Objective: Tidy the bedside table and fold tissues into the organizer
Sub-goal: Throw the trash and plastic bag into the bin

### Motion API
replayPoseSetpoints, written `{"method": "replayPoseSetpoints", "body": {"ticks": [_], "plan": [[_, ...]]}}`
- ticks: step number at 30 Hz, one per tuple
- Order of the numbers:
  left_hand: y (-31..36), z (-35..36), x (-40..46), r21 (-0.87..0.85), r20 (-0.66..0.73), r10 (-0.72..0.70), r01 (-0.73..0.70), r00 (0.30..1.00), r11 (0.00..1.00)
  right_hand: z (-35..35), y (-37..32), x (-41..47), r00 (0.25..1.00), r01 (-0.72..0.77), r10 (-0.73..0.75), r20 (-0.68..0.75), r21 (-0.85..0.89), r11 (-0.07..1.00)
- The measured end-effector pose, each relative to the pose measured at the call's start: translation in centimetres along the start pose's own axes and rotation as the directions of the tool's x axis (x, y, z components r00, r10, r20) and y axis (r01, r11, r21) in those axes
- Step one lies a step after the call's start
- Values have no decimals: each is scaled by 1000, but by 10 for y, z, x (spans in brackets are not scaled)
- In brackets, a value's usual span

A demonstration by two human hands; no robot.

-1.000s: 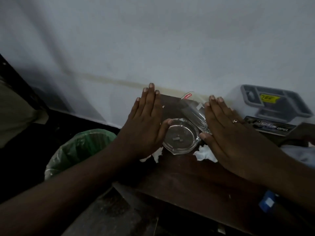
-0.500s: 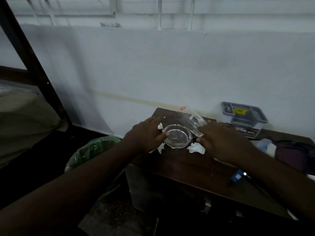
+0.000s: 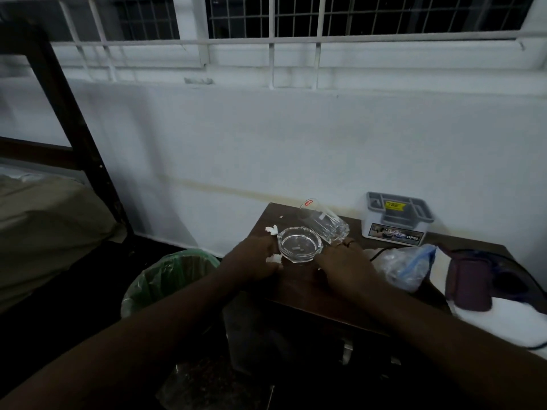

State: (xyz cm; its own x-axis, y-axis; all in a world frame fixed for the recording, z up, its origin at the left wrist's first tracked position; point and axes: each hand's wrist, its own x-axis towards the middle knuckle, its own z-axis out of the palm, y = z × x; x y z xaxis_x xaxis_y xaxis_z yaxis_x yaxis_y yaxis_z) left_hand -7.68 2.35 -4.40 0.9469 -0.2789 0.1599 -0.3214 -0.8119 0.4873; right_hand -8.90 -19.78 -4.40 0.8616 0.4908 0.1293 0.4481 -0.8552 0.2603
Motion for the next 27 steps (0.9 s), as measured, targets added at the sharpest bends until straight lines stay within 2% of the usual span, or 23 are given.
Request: {"method": "replayPoseSetpoints", "body": {"ticks": [3, 5, 7, 11, 13, 15, 17, 19, 22, 24, 27], "plan": [[-5, 3, 5, 9, -5, -32, 32, 999, 999, -10, 1, -4, 999, 23, -20, -36, 74, 997], [-8, 4, 7, 1, -4, -66, 66, 998, 998, -23, 10, -6, 995, 0, 22, -98, 225, 974], [-11, 3, 8, -7, -12, -71, 71, 997, 997, -42, 27, -6, 985, -43, 102, -140, 374, 927], [-17, 3, 9, -8, -34, -64, 64, 997, 998, -76, 78, -9, 949, -161, 276, -151, 519, 839], [-19, 4, 10, -18, -30, -46, 46, 998, 999, -81, 101, -18, 913, -311, 404, -53, 548, 776], [-21, 3, 12, -76, -55, -58, 54, 997, 996, -78, 120, -28, 877, -437, 471, 89, 555, 708], [-24, 0, 17, -124, -115, -98, 84, 989, 989, -75, 133, -38, 873, -468, 462, 160, 545, 696], [-27, -4, 24, -119, -184, -141, 120, 973, 986, -76, 137, -44, 899, -433, 400, 180, 512, 742], [-26, -12, 41, -150, -209, -261, 232, 943, 961, -75, 132, -50, 912, -403, 329, 244, 393, 827], [-27, -15, 56, -117, -173, -300, 283, 938, 952, -77, 127, -52, 905, -397, 317, 282, 299, 868], [-22, -11, 76, -30, -96, -264, 262, 960, 965, -85, 127, -54, 918, -362, 307, 250, 218, 906]]}}
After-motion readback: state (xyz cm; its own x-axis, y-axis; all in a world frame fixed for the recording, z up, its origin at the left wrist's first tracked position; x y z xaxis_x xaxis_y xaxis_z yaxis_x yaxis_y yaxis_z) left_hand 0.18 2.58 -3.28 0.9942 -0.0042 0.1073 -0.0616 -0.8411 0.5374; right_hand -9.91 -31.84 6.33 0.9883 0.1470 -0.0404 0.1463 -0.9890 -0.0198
